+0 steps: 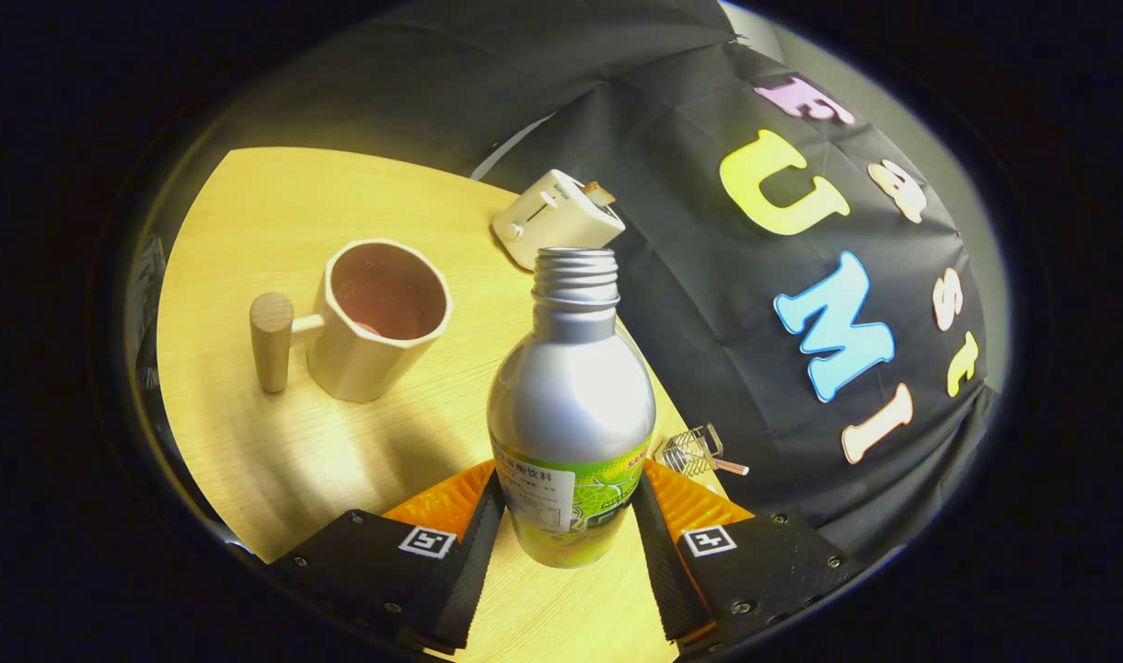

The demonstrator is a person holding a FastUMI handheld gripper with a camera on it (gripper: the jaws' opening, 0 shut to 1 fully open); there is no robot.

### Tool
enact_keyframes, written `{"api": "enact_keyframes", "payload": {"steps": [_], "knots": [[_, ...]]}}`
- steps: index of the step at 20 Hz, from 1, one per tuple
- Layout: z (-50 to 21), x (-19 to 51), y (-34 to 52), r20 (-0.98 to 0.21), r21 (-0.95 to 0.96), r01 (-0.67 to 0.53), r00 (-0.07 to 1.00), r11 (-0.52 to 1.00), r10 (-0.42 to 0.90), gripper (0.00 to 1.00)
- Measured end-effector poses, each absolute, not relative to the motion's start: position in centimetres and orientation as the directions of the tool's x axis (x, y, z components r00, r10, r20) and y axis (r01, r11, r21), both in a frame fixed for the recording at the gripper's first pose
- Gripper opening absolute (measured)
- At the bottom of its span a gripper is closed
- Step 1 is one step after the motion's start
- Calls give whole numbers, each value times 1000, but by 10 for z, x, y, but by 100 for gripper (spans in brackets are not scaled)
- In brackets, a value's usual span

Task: Take the bottle from table, then pour the juice into the cup, finally place the bottle on the coaster

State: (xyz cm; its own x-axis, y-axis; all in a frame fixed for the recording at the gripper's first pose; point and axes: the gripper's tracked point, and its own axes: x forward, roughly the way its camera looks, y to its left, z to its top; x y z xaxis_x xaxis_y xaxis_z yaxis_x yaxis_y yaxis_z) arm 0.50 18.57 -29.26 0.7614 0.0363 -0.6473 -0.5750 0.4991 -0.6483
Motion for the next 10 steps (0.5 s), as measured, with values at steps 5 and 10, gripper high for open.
{"api": "enact_keyframes", "payload": {"steps": [5,10], "knots": [[-296,10,191,-662,-677,-612,749,408,25,75],[-304,11,193,-691,-686,-654,723,320,-4,75]]}}
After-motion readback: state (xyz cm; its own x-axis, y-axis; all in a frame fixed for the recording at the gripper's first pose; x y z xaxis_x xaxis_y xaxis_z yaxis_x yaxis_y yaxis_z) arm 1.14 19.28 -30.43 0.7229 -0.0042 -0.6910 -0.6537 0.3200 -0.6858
